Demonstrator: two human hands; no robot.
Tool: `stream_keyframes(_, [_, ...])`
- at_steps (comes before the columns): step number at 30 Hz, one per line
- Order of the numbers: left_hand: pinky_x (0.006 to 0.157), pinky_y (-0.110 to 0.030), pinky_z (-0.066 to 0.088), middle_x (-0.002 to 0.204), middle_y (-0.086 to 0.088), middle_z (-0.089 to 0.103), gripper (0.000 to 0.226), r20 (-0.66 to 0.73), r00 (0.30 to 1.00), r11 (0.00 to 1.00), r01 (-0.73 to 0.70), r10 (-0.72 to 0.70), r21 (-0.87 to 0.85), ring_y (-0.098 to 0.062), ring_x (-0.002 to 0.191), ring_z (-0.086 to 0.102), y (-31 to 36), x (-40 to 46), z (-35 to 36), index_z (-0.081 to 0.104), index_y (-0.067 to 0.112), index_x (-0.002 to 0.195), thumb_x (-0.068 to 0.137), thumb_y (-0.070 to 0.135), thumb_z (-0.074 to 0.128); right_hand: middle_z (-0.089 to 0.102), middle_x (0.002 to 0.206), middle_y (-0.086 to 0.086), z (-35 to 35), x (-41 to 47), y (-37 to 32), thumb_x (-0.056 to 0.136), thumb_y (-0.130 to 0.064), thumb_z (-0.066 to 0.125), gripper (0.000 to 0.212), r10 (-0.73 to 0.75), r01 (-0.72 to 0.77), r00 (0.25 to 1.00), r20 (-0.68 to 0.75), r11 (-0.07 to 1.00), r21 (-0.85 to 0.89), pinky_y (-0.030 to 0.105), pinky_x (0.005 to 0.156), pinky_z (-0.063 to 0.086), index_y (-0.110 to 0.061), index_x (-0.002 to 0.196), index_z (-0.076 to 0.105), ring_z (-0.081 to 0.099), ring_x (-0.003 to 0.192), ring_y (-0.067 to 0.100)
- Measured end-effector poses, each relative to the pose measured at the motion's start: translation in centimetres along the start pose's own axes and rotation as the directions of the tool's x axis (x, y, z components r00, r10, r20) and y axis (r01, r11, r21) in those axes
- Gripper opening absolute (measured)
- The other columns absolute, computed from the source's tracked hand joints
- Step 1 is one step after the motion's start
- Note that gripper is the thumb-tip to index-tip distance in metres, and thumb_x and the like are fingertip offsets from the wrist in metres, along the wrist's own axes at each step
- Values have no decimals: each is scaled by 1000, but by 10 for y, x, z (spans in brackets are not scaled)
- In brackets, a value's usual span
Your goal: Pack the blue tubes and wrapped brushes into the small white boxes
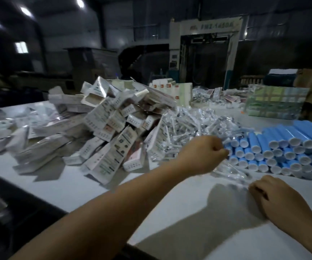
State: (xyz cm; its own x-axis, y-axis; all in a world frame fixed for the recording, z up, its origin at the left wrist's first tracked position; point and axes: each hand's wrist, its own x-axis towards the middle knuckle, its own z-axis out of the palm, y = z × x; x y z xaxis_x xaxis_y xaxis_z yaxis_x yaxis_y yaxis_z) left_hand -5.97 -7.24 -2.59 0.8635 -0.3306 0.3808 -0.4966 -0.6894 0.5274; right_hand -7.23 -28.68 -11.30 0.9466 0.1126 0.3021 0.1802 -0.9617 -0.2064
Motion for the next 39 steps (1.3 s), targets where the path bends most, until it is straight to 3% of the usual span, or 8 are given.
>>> stream_keyframes(3, [53,-27,43,70,1,59,23,-127,989,936,114,-76,332,-18,63,56,-35,-8,-55,56,18,75,93,30,50,53,76,-8,8,5,5,90,-19,59,20,21,-20,1000,-18,998,52,37,69,47,-31,74,62,50,76,9])
stream_keyframes(6, [49,-22,43,75,5,57,15,-248,938,686,345,-241,641,-10,59,49,-87,-29,-101,52,21,82,93,30,48,52,71,-8,21,12,17,84,-15,65,34,22,-20,999,-27,996,86,41,67,48,-44,69,54,51,73,9])
stream_keyframes(14, [50,-30,29,109,-3,54,83,-316,836,406,506,-449,761,-21,88,51,-160,-63,-108,44,17,115,66,84,53,50,74,-19,52,27,59,73,-18,69,44,-71,75,992,-101,997,33,30,51,48,-57,82,51,51,60,5])
stream_keyframes(20, [64,-32,40,104,-2,51,53,-362,818,474,560,-446,679,-21,90,48,-161,-58,-106,49,16,107,78,58,64,51,67,-14,39,18,39,74,-10,71,46,-76,80,991,-111,996,25,31,51,47,-51,69,50,51,60,5])
stream_keyframes(27, [70,-31,50,116,-4,51,72,-372,860,442,502,-350,744,-20,98,49,-138,-71,-104,41,13,121,80,70,53,52,73,-12,14,8,-2,88,-15,61,17,-46,53,993,-110,997,64,27,56,39,-26,76,66,48,71,5])
stream_keyframes(34, [61,-27,45,124,-4,57,80,-74,985,914,171,-155,368,-18,88,53,-50,-35,-75,27,28,143,75,34,70,58,78,0,6,12,-7,92,-20,51,24,69,-65,998,-9,972,227,33,67,46,-18,73,64,55,74,18])
stream_keyframes(36, [77,-33,46,133,-4,50,79,58,997,939,21,-43,344,-22,104,52,-31,-19,-37,27,29,145,77,37,67,64,68,-1,0,14,-2,92,-20,54,28,246,-229,968,47,795,561,26,57,47,-16,69,68,58,60,12])
stream_keyframes(39, [89,-38,46,139,-2,45,69,199,980,895,-104,17,435,-27,117,50,-11,7,27,27,33,145,83,44,56,63,51,2,-12,15,11,98,-27,46,46,426,-300,890,162,282,911,20,49,45,-12,60,68,55,44,8])
